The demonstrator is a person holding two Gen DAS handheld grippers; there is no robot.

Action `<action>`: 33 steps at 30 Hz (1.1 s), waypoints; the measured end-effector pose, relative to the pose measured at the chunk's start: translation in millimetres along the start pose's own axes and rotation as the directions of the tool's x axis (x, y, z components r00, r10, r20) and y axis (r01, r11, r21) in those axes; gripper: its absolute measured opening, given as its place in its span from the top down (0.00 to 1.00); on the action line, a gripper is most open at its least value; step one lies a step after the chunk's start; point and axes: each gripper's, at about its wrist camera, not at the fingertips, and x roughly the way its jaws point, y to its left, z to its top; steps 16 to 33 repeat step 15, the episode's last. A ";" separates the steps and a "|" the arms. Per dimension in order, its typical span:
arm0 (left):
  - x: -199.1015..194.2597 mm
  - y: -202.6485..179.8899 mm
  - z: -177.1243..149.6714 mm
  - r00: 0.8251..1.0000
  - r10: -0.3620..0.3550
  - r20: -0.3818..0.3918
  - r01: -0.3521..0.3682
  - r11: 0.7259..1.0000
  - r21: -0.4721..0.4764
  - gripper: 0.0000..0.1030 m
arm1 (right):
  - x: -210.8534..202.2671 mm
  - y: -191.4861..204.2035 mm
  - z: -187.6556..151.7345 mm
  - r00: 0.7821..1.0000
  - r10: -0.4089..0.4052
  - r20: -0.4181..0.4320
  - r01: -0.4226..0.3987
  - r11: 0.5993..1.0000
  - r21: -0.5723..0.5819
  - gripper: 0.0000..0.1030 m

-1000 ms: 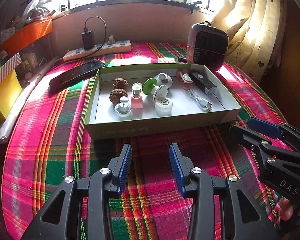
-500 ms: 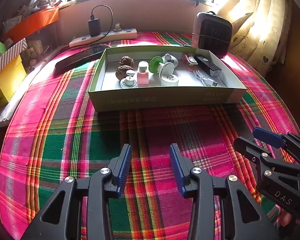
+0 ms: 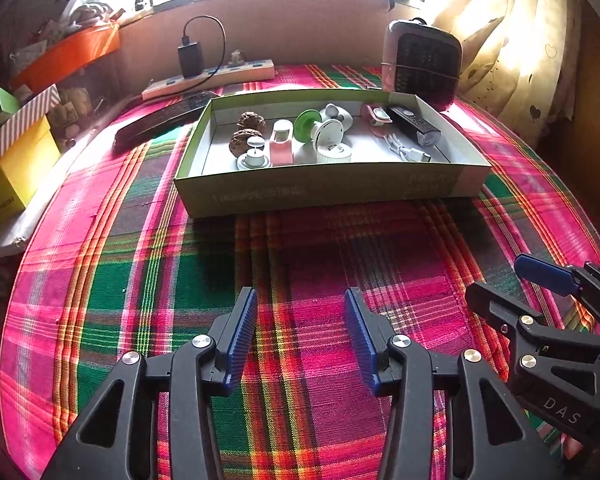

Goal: Organize objects

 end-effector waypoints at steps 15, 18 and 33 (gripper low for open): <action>0.0 -1.2 -0.1 1.000 -0.001 0.000 0.001 1.000 -0.001 0.56 | 0.7 2.9 0.2 1.000 -0.006 -0.004 0.006 1.000 -0.011 0.38; 0.0 -1.2 -0.1 1.000 -0.001 0.000 0.001 1.000 -0.001 0.56 | 0.7 2.9 0.2 1.000 -0.006 -0.004 0.006 1.000 -0.011 0.38; 0.0 -1.2 -0.1 1.000 -0.001 0.000 0.001 1.000 -0.001 0.56 | 0.7 2.9 0.2 1.000 -0.006 -0.004 0.006 1.000 -0.011 0.38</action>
